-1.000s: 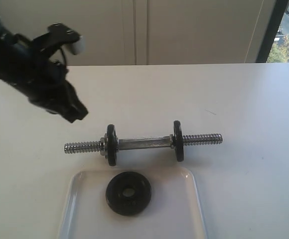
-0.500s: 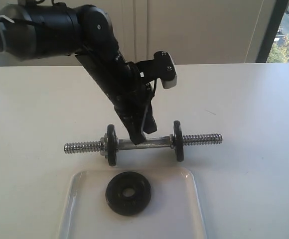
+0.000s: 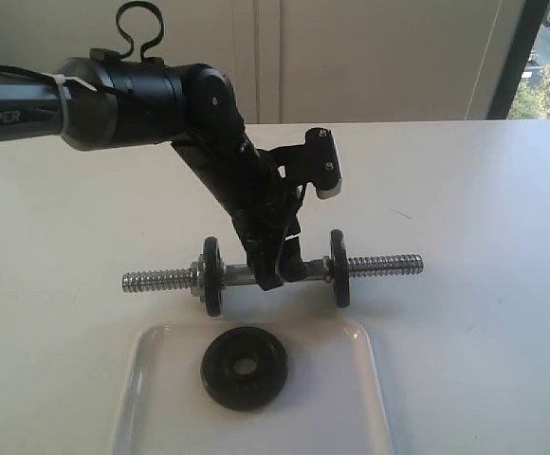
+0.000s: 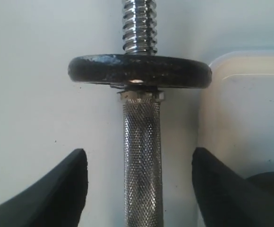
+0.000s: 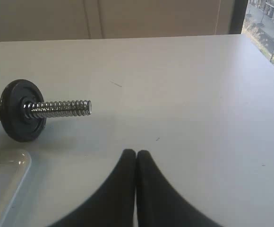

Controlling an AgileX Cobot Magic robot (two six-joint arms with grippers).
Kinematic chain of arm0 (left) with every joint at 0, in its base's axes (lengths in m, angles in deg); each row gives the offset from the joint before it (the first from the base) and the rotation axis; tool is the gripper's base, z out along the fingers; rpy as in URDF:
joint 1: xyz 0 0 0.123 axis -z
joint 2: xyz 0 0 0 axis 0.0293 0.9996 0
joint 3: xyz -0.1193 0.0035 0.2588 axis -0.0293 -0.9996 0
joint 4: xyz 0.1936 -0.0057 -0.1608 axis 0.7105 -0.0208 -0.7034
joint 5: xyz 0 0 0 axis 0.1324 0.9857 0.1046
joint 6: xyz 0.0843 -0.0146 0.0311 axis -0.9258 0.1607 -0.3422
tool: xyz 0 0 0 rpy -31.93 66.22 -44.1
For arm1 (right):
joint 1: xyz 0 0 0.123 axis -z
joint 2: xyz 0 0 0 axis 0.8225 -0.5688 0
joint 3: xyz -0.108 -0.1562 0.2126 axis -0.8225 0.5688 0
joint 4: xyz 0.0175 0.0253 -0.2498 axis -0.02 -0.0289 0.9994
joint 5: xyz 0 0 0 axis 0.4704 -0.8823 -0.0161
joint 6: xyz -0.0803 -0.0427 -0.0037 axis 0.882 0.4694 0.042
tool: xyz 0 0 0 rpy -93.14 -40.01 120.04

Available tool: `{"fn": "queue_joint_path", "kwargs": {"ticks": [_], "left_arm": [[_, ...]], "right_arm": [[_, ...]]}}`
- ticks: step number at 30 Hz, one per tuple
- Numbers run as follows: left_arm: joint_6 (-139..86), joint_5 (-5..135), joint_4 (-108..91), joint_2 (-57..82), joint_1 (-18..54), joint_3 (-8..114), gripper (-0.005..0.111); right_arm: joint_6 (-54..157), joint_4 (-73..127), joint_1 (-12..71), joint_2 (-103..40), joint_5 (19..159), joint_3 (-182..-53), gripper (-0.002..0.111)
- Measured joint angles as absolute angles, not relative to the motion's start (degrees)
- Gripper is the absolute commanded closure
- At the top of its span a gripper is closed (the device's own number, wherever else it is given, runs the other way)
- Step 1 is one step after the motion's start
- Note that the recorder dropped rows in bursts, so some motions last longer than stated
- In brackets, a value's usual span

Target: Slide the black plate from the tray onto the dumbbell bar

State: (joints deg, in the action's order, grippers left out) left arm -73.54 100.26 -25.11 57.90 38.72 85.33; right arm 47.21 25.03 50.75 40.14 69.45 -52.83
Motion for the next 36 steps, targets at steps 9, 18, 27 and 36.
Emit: {"fn": "queue_joint_path", "kwargs": {"ticks": [9,18,27,36], "left_arm": [[-73.82,97.32,-26.29,60.95,38.72,85.33,0.04],[-73.82,92.47,-28.78,63.15,38.72,85.33,0.04],[-73.95,90.2,-29.26,65.61,38.72,85.33,0.04],[-73.95,89.94,-29.6,65.84,38.83,85.33,0.061]], "right_arm": [[47.21,25.03,50.75,40.14,69.45,-52.83,0.108],[47.21,25.03,50.75,40.14,69.45,-52.83,0.108],[47.21,25.03,50.75,40.14,69.45,-52.83,0.108],[47.21,25.03,50.75,40.14,69.45,-52.83,0.108]]}}
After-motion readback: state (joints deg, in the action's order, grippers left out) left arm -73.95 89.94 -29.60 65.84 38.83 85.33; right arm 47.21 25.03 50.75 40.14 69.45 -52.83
